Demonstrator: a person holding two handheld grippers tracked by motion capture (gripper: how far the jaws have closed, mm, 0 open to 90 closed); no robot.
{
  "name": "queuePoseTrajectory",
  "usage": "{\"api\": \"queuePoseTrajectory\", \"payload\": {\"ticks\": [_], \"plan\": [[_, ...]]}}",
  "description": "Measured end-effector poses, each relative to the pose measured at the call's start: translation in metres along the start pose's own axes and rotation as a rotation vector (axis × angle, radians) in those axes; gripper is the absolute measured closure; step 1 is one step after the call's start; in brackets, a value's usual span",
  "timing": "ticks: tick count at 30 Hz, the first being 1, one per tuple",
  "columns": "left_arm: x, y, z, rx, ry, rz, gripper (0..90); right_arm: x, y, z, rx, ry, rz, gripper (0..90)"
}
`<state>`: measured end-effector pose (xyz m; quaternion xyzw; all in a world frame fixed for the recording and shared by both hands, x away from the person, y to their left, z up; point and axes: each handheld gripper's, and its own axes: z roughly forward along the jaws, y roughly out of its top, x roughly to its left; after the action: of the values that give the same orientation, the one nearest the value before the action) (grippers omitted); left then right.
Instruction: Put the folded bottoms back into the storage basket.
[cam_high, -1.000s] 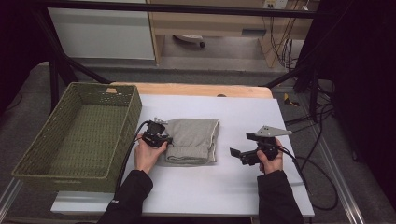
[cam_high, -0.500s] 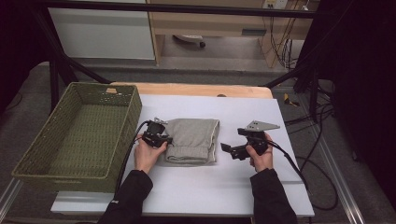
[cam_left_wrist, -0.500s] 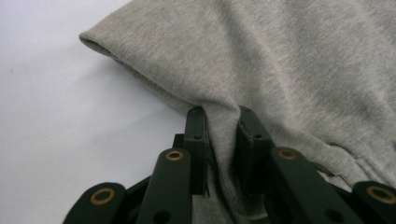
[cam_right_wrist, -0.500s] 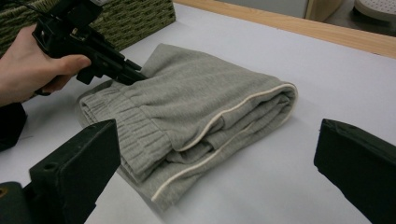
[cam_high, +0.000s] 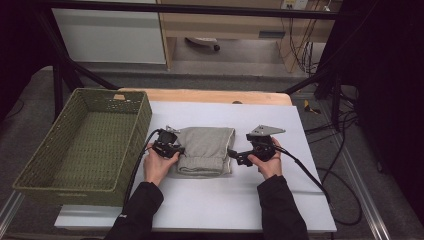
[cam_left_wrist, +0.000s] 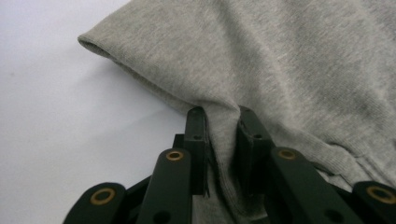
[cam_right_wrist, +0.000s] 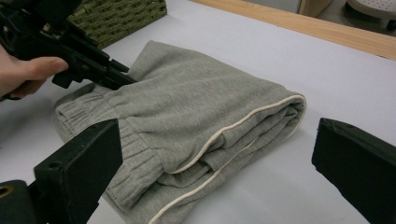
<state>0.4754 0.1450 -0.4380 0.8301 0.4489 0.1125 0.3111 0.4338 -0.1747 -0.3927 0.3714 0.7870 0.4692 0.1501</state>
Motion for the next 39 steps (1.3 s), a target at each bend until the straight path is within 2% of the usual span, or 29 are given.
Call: {"api": "queuePoseTrajectory", "payload": {"ticks": [8, 21, 30, 39], "plan": [[-0.001, 0.000, 0.000, 0.002, 0.002, 0.000, 76.3, 0.002, -0.001, 0.020, 0.055, -0.080, 0.006, 2.6], [0.000, 0.000, 0.000, 0.001, 0.000, 0.001, 76.4, 0.001, -0.003, 0.045, 0.103, -0.121, 0.047, 5.3], [0.000, 0.000, 0.000, 0.001, -0.001, 0.001, 76.3, -0.001, -0.009, 0.061, 0.125, -0.152, 0.104, 12.1], [0.000, 0.000, 0.000, 0.002, -0.002, 0.001, 76.4, -0.001, -0.016, 0.071, 0.169, -0.174, 0.113, 19.9]]}}
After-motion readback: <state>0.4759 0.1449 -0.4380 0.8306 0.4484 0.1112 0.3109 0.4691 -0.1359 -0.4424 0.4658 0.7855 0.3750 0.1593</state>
